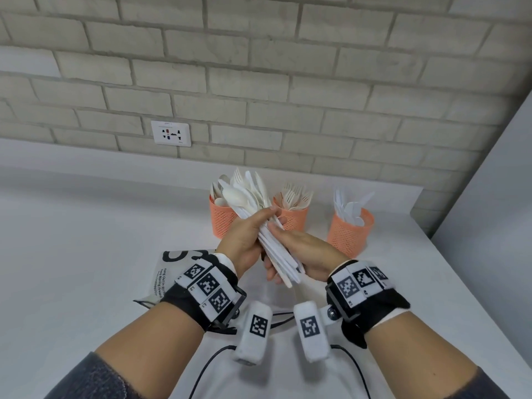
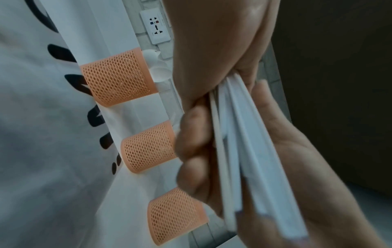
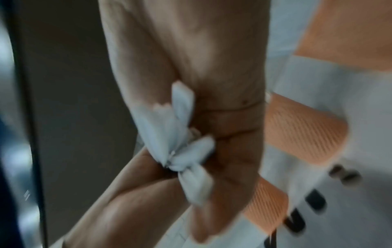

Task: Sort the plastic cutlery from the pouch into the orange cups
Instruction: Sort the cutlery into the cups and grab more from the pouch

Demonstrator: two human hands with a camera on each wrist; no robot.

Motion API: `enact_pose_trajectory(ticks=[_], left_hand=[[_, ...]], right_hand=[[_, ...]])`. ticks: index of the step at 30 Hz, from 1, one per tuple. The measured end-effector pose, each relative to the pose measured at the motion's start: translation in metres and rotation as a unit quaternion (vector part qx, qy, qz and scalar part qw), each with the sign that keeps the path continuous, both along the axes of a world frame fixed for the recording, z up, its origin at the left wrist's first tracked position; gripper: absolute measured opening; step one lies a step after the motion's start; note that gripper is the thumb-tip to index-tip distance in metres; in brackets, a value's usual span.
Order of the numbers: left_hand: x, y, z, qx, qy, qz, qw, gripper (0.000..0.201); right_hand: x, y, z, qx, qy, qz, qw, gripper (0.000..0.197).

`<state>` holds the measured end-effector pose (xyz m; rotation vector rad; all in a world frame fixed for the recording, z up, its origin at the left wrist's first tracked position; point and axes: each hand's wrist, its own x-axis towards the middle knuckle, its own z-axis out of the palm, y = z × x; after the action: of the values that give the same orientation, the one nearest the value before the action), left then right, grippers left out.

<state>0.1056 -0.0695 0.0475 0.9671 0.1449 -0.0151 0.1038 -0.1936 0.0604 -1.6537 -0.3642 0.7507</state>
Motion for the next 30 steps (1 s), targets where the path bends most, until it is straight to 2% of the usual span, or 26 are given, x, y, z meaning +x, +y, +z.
enact_pose_trajectory(ticks=[2,6,9,11,14,17,19,21,24,26,28,30], left_hand=[[0.002,-0.002,0.001,-0.008,-0.004,0.008,1.0,0.006],[0.003,-0.006,0.007,-0.013,-0.005,-0.001,1.0,0.014],[0.004,-0.008,0.011,-0.004,-0.007,0.012,1.0,0.012],[0.005,-0.006,0.012,-0.016,0.001,0.026,1.0,0.009],[0.008,-0.001,0.01,-0.013,0.02,0.053,0.998,0.009],[0.01,0.001,0.008,-0.008,0.029,0.072,0.997,0.005],[0.008,-0.002,0.009,0.001,0.027,0.06,0.998,0.011],[0.005,-0.006,0.011,-0.001,0.021,0.037,0.999,0.018],[0.005,-0.006,0.012,-0.033,0.003,0.009,0.999,0.011],[0.007,-0.006,0.011,-0.024,0.006,-0.013,1.0,0.008],[0.008,-0.006,0.009,-0.001,0.003,-0.028,1.0,0.01],[0.006,-0.006,0.009,0.0,-0.006,-0.048,0.999,0.014]], right_hand=[[0.002,-0.002,0.002,-0.052,-0.094,-0.037,0.994,0.055],[0.002,-0.002,-0.001,-0.106,-0.279,-0.158,0.941,0.042],[0.0,0.001,-0.002,-0.139,-0.363,-0.196,0.9,0.036],[0.002,-0.001,-0.002,-0.182,-0.405,-0.198,0.874,0.018],[0.004,-0.009,0.0,-0.2,-0.436,-0.19,0.857,0.026],[-0.003,-0.007,0.004,-0.136,-0.456,-0.114,0.872,0.019],[-0.005,-0.002,0.003,-0.149,-0.442,-0.059,0.883,0.033],[-0.001,-0.003,0.003,-0.172,-0.455,-0.056,0.872,0.04],[0.002,-0.006,0.006,-0.202,-0.477,-0.055,0.854,0.014],[0.003,-0.008,0.007,-0.21,-0.474,-0.052,0.853,0.008],[0.004,-0.009,0.005,-0.192,-0.434,-0.058,0.878,0.007],[0.007,-0.013,0.001,-0.137,-0.345,-0.077,0.925,0.023]])
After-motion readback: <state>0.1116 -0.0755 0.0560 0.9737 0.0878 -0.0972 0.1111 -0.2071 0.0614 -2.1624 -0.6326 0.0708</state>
